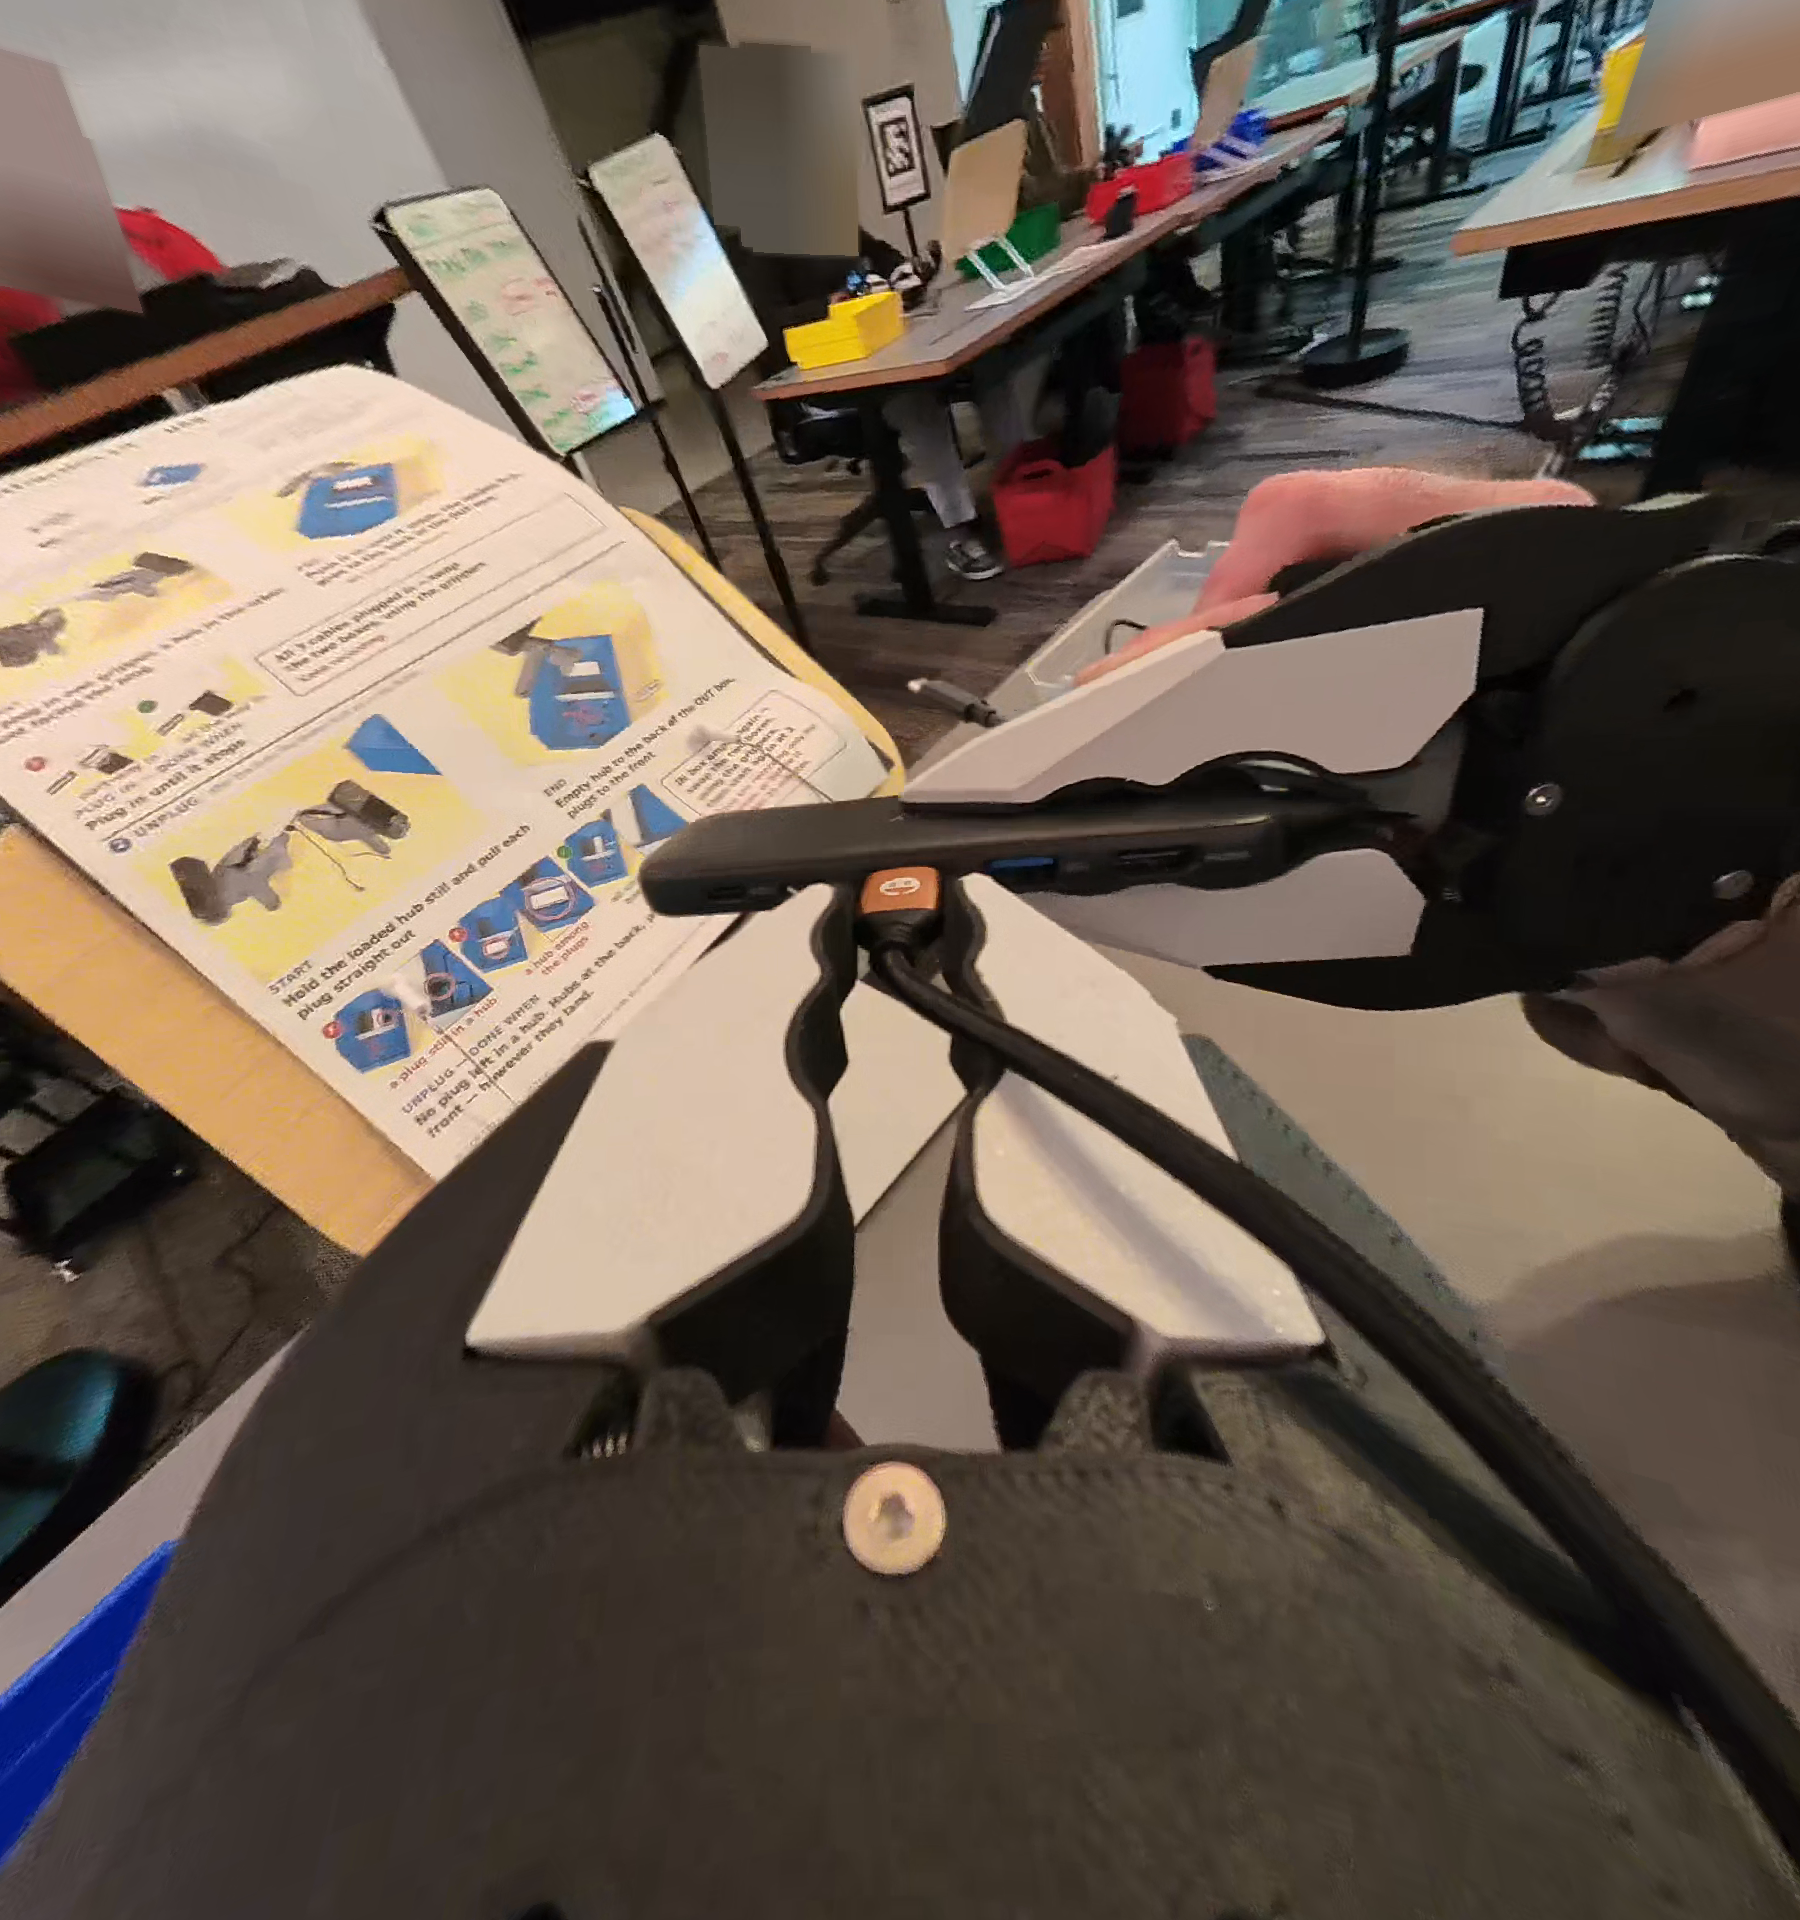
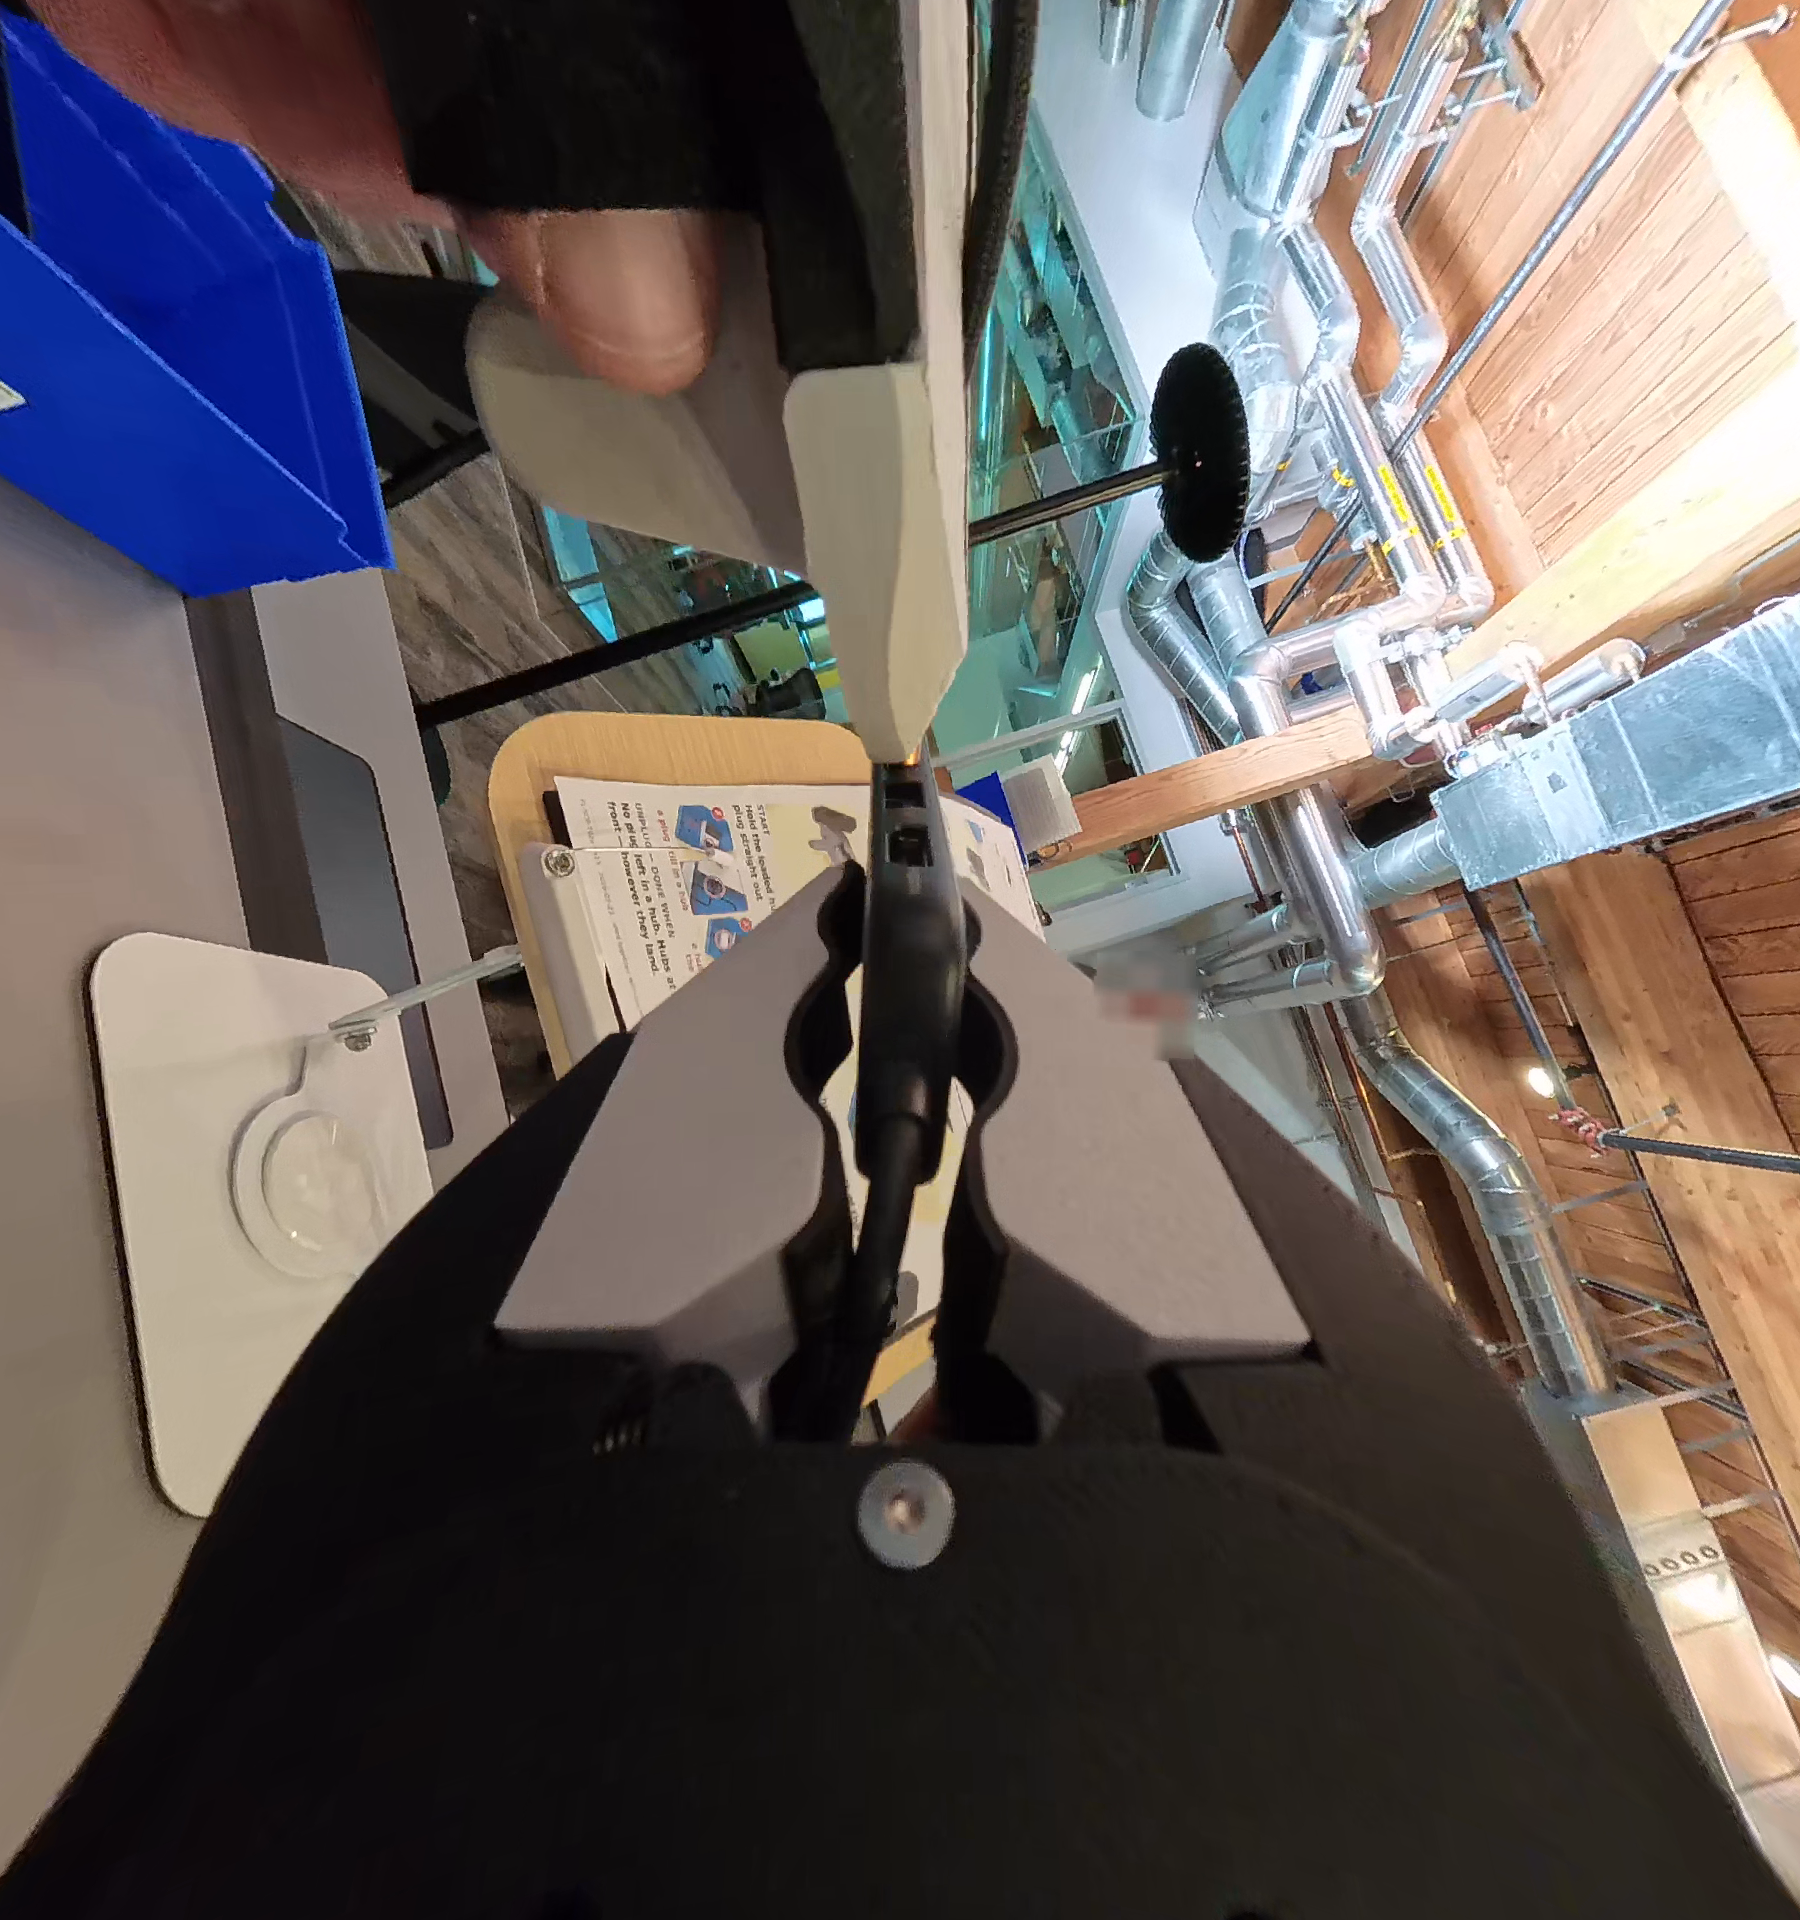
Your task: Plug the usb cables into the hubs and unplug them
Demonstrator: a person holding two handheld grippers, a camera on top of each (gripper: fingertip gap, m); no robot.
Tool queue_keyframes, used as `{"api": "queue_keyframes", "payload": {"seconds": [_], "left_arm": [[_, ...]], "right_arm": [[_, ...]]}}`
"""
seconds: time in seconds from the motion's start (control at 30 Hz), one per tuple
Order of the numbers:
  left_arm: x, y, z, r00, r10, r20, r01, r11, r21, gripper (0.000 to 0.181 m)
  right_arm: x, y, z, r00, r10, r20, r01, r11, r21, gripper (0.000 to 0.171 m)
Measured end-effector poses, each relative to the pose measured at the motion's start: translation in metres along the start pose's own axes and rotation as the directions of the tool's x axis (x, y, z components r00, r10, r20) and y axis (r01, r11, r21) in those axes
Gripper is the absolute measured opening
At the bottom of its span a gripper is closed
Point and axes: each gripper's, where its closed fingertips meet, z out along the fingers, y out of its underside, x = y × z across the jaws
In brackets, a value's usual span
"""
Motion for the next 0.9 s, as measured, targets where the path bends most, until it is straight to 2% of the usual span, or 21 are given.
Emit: {"api": "queue_keyframes", "payload": {"seconds": [0.1, 0.23, 0.3, 0.4, 0.5, 0.7, 0.83, 0.9], "left_arm": [[0.003, -0.004, -0.008, 0.999, 0.017, -0.037, -0.017, 1.0, 0.006, 0.015], [0.002, -0.004, -0.011, 0.976, -0.085, -0.201, 0.094, 0.995, 0.033, 0.015], [0.0, 0.002, -0.007, 0.98, -0.073, -0.186, 0.079, 0.997, 0.026, 0.015], [-0.005, 0.003, -0.006, 0.999, -0.032, -0.043, 0.033, 0.999, 0.018, 0.015], [0.005, -0.002, -0.01, 0.999, 0.049, 0.008, -0.049, 0.999, 0.006, 0.015], [-0.003, 0.012, -0.019, 0.998, -0.045, -0.045, 0.046, 0.999, 0.021, 0.015], [0.006, 0.05, -0.012, 0.999, -0.016, -0.036, 0.014, 0.999, -0.052, 0.016], [0.019, 0.068, -0.004, 0.995, -0.047, -0.083, 0.042, 0.997, -0.069, 0.015]], "right_arm": [[0.003, -0.008, -0.003, 1.0, -0.006, -0.012, 0.006, 1.0, 0.023, 0.009], [0.002, -0.01, -0.003, 1.0, -0.027, -0.011, 0.027, 1.0, 0.013, 0.009], [-0.003, -0.007, 0.001, 1.0, -0.005, 0.012, 0.004, 1.0, 0.019, 0.009], [-0.003, 0.009, 0.005, 1.0, -0.007, 0.005, 0.007, 0.998, -0.064, 0.009], [0.0, 0.016, 0.003, 1.0, 0.006, 0.011, -0.006, 0.999, -0.054, 0.009], [0.01, 0.028, -0.002, 1.0, 0.018, -0.003, -0.019, 0.997, -0.077, 0.009], [0.021, 0.039, -0.009, 0.999, 0.04, -0.02, -0.042, 0.996, -0.085, 0.009], [0.026, 0.041, -0.012, 0.998, 0.045, -0.031, -0.048, 0.995, -0.082, 0.009]]}}
